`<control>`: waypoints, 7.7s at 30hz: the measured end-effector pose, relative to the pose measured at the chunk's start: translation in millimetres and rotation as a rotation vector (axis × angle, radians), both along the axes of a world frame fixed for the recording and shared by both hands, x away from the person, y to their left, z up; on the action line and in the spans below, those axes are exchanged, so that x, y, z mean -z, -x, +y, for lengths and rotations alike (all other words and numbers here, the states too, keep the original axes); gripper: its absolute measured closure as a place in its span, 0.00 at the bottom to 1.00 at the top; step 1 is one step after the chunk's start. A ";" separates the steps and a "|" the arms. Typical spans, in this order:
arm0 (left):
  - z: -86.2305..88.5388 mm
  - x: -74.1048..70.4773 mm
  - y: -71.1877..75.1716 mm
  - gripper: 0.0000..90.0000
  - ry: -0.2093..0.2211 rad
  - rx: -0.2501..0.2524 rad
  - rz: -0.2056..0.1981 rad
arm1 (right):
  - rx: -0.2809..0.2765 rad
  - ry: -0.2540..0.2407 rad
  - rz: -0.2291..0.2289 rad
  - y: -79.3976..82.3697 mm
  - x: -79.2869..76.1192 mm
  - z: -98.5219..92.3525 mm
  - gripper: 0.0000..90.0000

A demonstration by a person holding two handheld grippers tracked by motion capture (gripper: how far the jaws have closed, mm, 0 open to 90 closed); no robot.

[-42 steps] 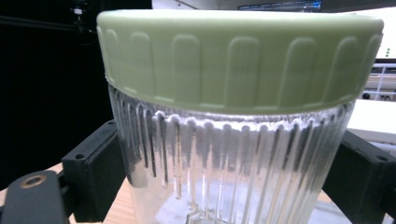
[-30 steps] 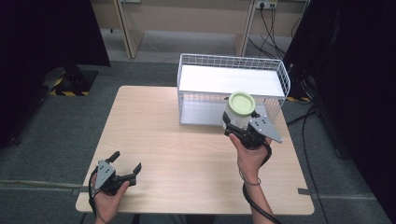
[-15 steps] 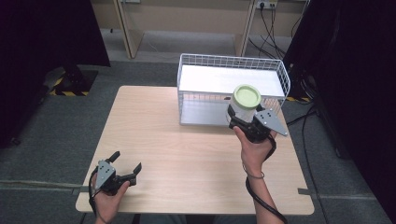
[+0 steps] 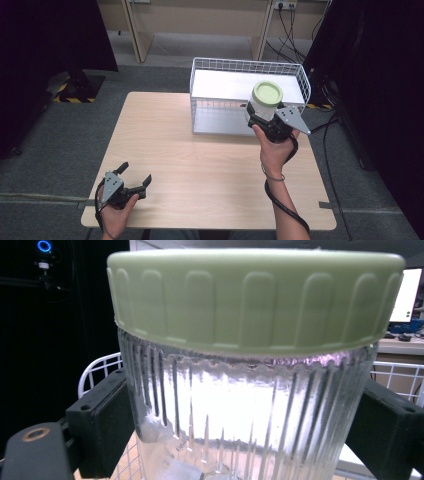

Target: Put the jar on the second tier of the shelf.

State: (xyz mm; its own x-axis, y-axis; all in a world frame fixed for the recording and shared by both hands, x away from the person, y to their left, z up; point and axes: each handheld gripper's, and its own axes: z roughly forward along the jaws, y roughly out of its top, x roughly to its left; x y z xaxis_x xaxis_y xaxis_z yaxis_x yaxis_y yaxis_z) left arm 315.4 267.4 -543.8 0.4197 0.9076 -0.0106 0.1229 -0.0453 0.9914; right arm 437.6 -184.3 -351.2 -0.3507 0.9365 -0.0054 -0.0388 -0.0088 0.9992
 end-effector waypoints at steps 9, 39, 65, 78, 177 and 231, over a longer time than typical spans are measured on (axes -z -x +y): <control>0.5 0.0 0.0 0.02 0.000 0.001 0.001 | 0.022 -0.009 -0.002 -12.0 -9.6 -1.8 0.13; 0.8 0.0 -0.1 0.02 0.003 0.003 0.003 | 0.065 -0.013 0.009 -58.0 -40.2 0.9 0.13; 1.0 0.0 -0.2 0.02 0.004 0.004 0.002 | 0.111 -0.012 0.058 -102.4 -47.3 -0.2 0.13; 1.4 0.0 -0.2 0.02 0.005 0.005 0.003 | 0.139 0.005 0.095 -128.9 -47.1 2.2 0.13; -0.5 -0.1 0.2 0.02 -0.005 0.000 -0.001 | -0.009 0.026 0.176 -48.2 15.8 -10.0 0.00; -2.2 0.0 0.5 0.02 -0.010 -0.001 -0.005 | -0.054 0.083 0.237 16.5 75.5 -28.5 0.00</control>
State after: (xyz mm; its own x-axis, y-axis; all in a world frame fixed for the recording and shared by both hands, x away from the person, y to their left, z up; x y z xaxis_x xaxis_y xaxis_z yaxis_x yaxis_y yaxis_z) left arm 314.9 265.2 -543.8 0.4191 0.9079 0.0010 0.1181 -0.0556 0.9914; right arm 421.1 -212.8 -426.7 -0.4005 0.9163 0.0074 0.1954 0.0775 0.9777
